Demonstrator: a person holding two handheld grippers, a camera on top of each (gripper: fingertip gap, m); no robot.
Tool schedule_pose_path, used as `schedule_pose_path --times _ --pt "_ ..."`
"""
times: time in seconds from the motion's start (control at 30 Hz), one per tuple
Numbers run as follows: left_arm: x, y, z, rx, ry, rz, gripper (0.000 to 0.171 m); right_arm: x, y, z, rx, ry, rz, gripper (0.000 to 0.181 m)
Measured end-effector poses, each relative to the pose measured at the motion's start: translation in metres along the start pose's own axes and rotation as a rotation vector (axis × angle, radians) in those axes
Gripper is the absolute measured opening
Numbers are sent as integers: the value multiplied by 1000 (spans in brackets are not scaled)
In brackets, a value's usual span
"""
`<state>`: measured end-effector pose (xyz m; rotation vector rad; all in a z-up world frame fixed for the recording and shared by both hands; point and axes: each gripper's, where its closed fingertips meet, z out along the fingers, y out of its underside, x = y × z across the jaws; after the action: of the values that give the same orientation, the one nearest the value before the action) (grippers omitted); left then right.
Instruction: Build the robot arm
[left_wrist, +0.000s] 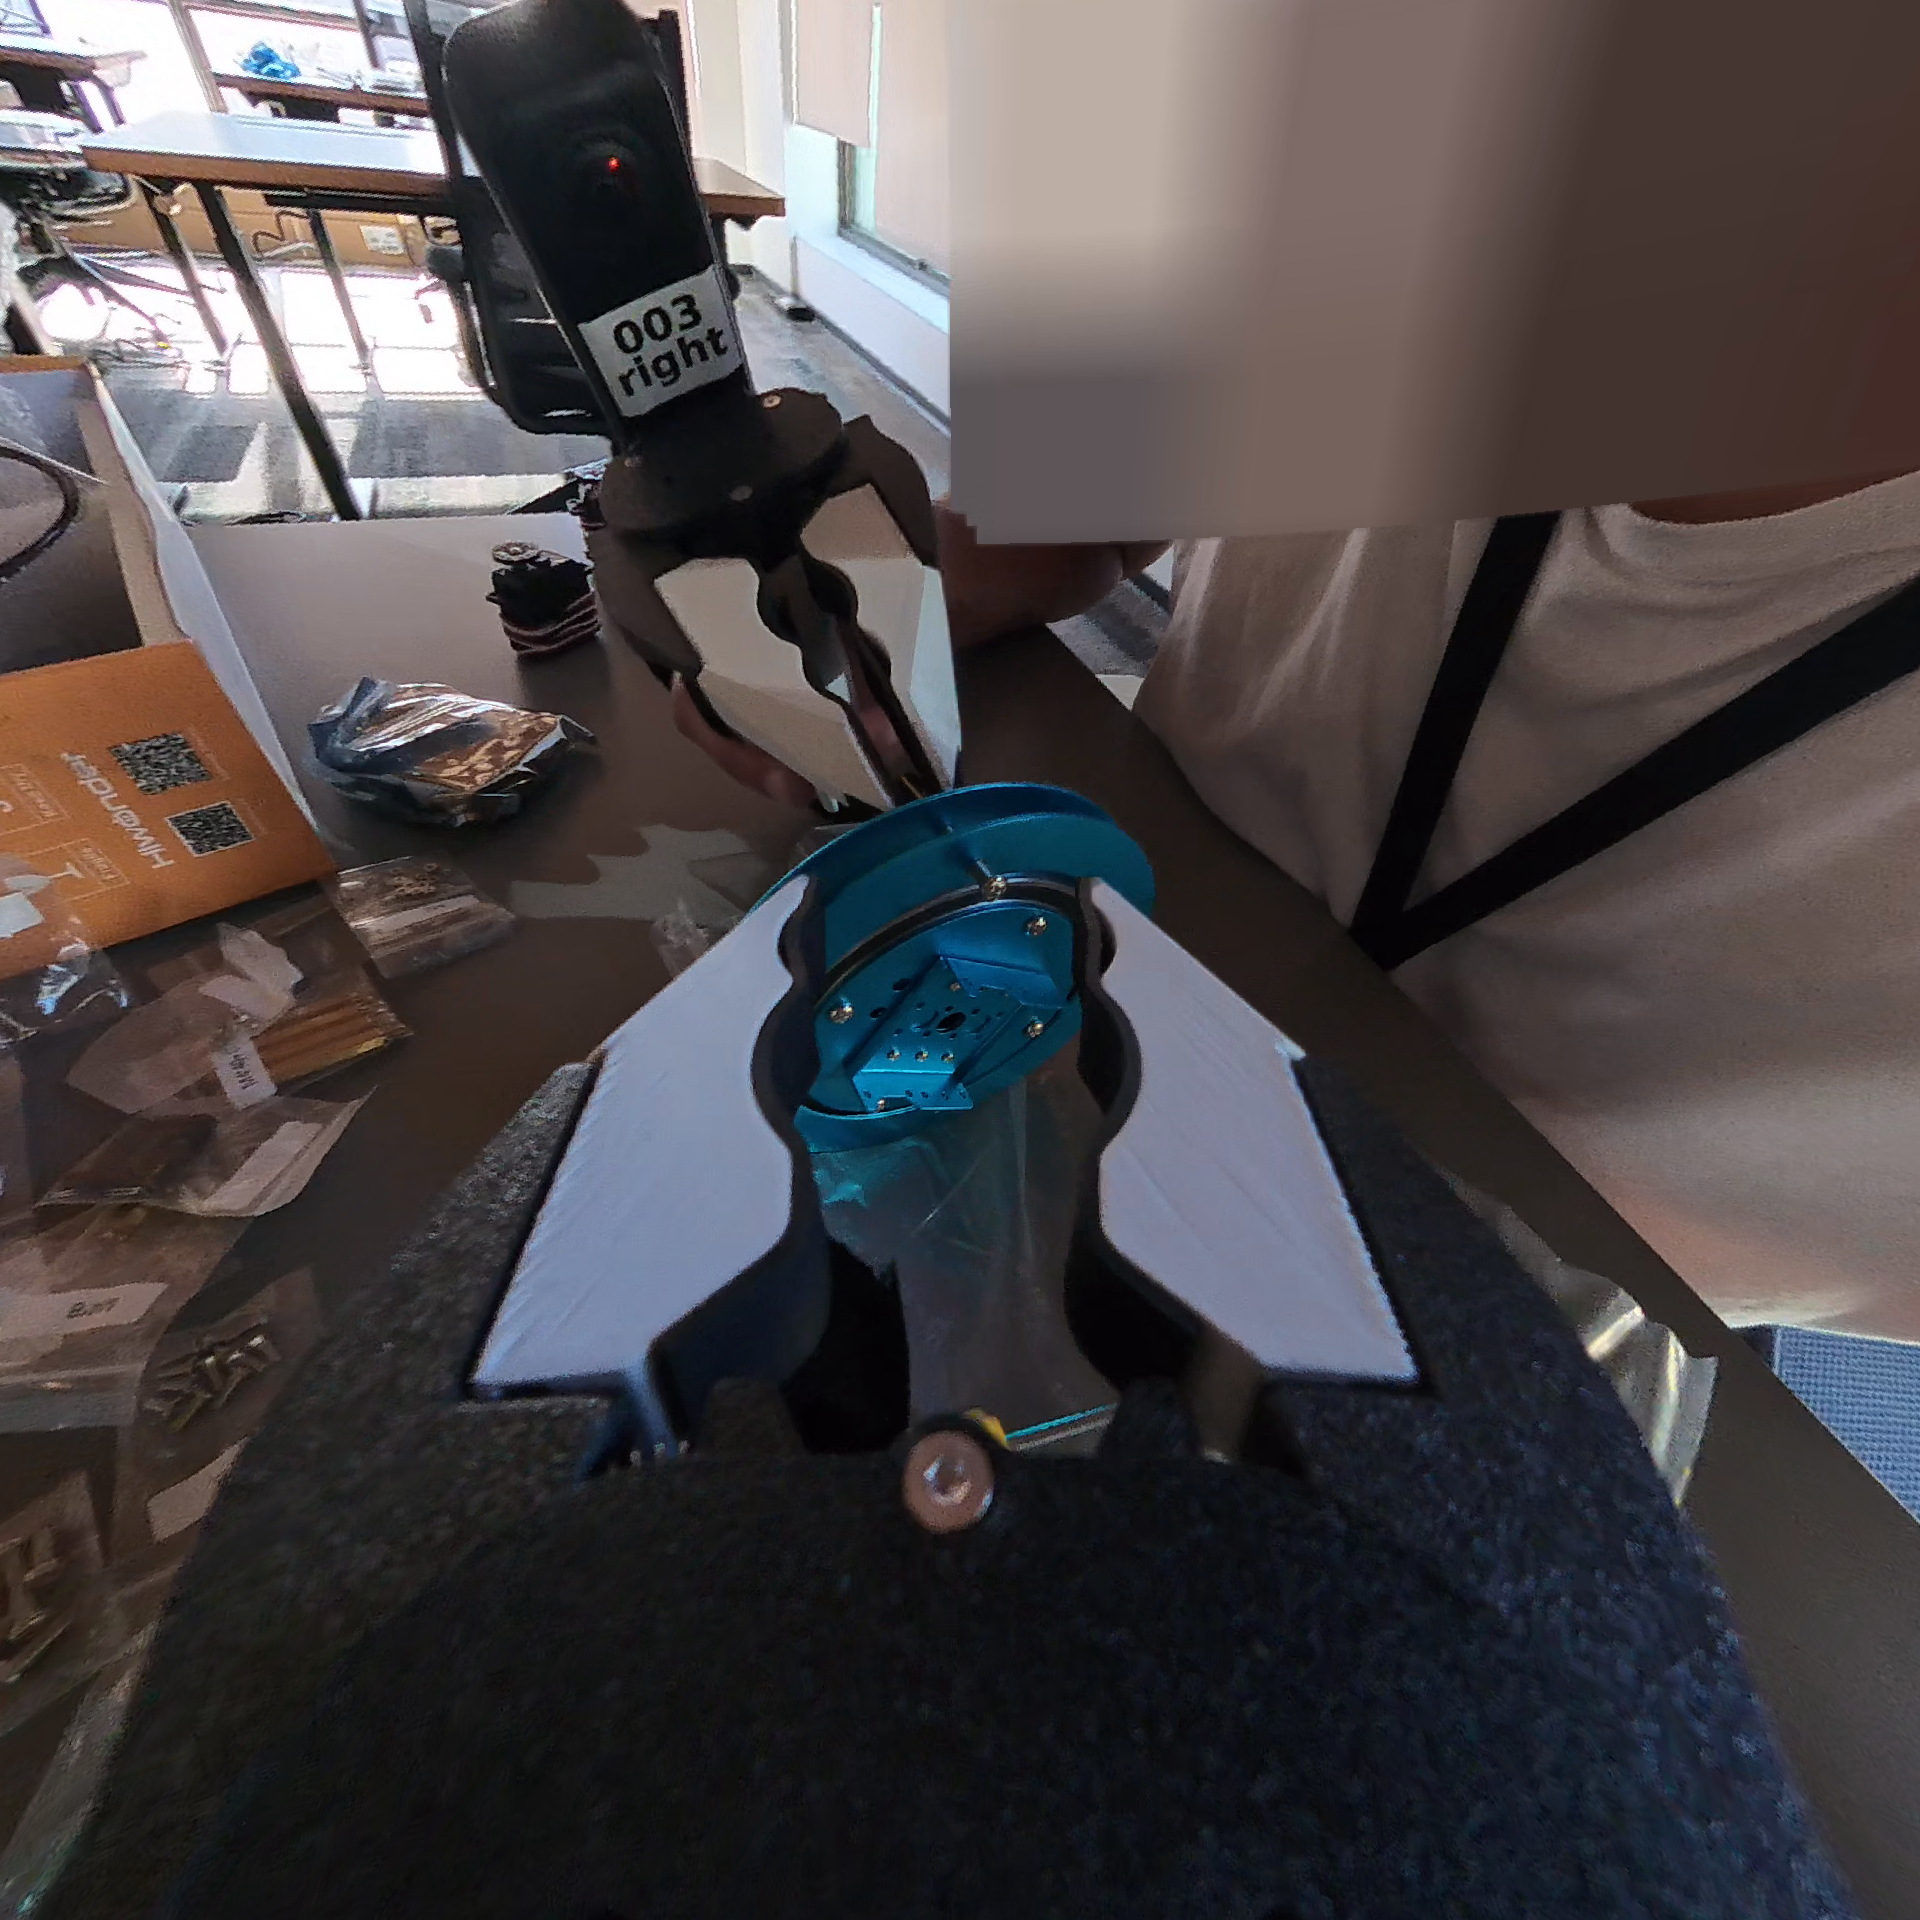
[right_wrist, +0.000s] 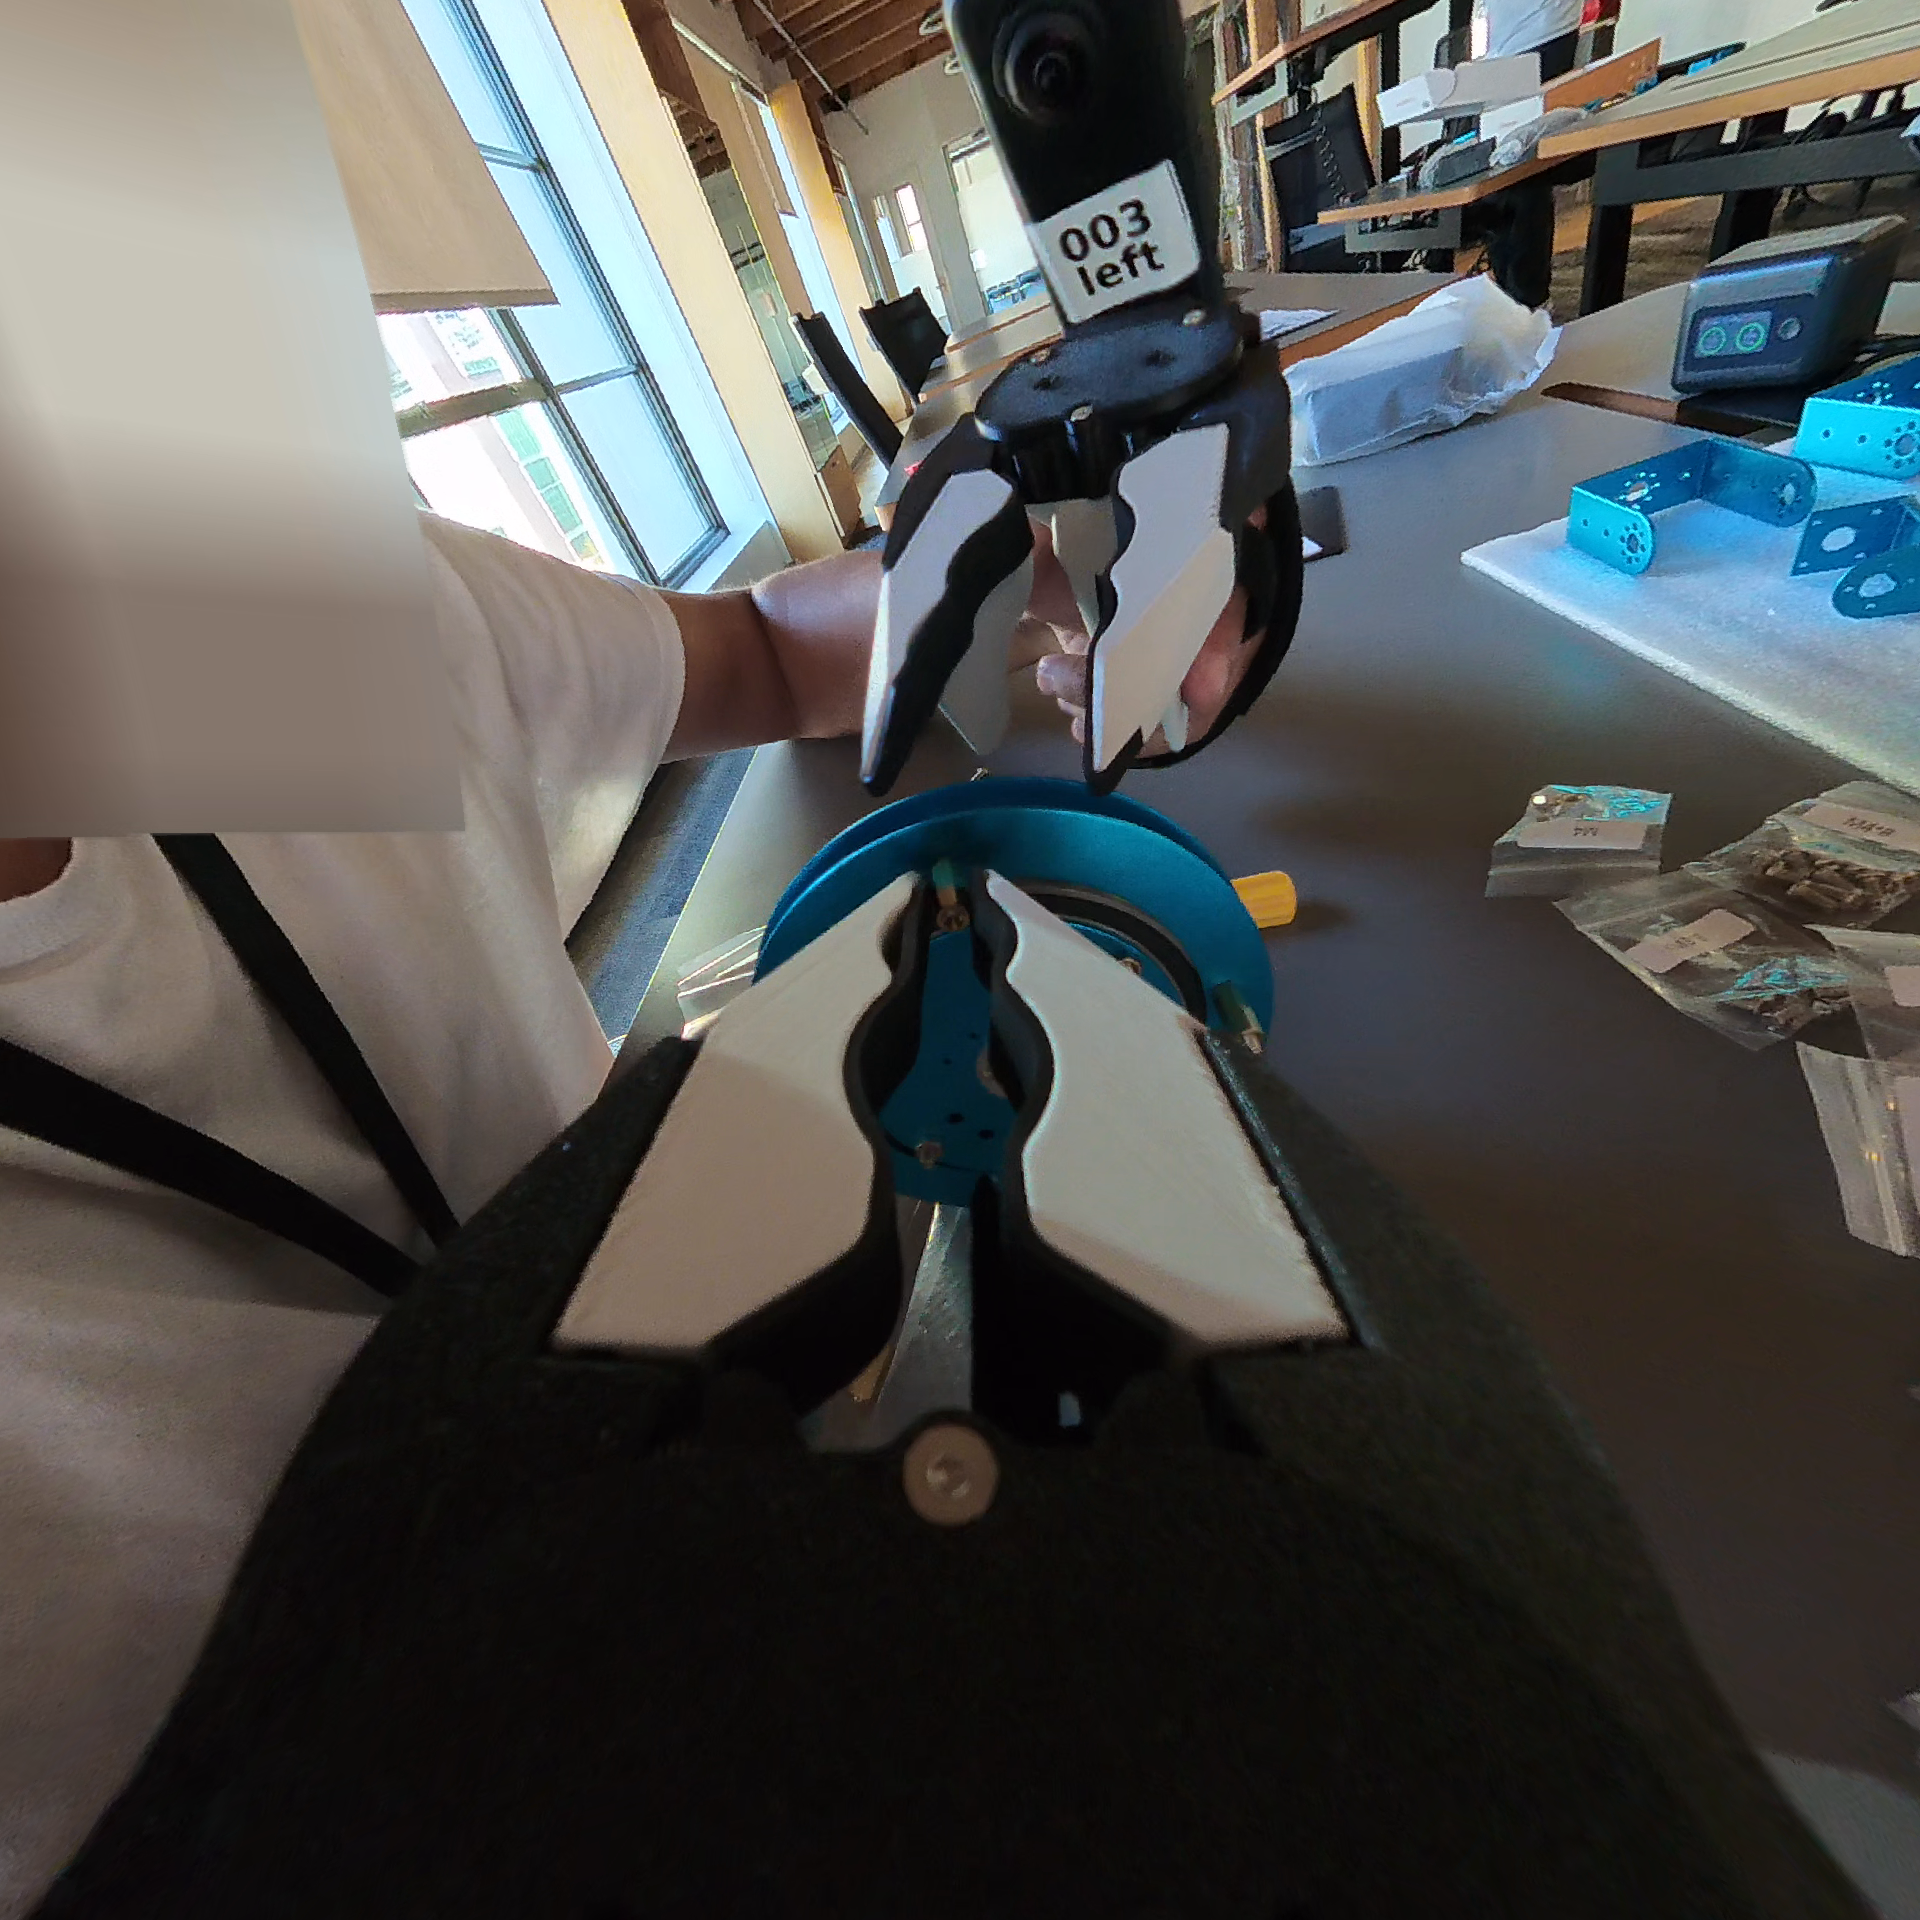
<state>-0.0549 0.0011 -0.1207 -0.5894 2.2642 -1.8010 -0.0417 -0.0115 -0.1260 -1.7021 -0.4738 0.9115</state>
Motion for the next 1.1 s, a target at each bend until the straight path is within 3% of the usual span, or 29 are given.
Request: schedule_pose_path --times 0.13,0.2,0.5,0.67,0.8,0.93,1.1 --pt "-6 3 -3 -75 -105 30 30 -1 0 0 -3 3 -8 6" --pt "-4 5 -4 -97 -155 43 30 0 0 0 -5 12 -16 7" --pt "4 6 11 34 -397 124 24 1 0 -1 -13 25 -34 6" --pt "5 4 12 57 -360 63 19 -2 0 1 -23 31 -56 6" --pt "8 4 14 50 -363 96 5 -2 0 3 -34 53 -102 6" --pt "10 5 17 47 -368 113 5 -4 0 3 -53 70 -157 9" --pt "10 4 16 69 -347 68 5 -5 4 -2 -134 163 -449 15"
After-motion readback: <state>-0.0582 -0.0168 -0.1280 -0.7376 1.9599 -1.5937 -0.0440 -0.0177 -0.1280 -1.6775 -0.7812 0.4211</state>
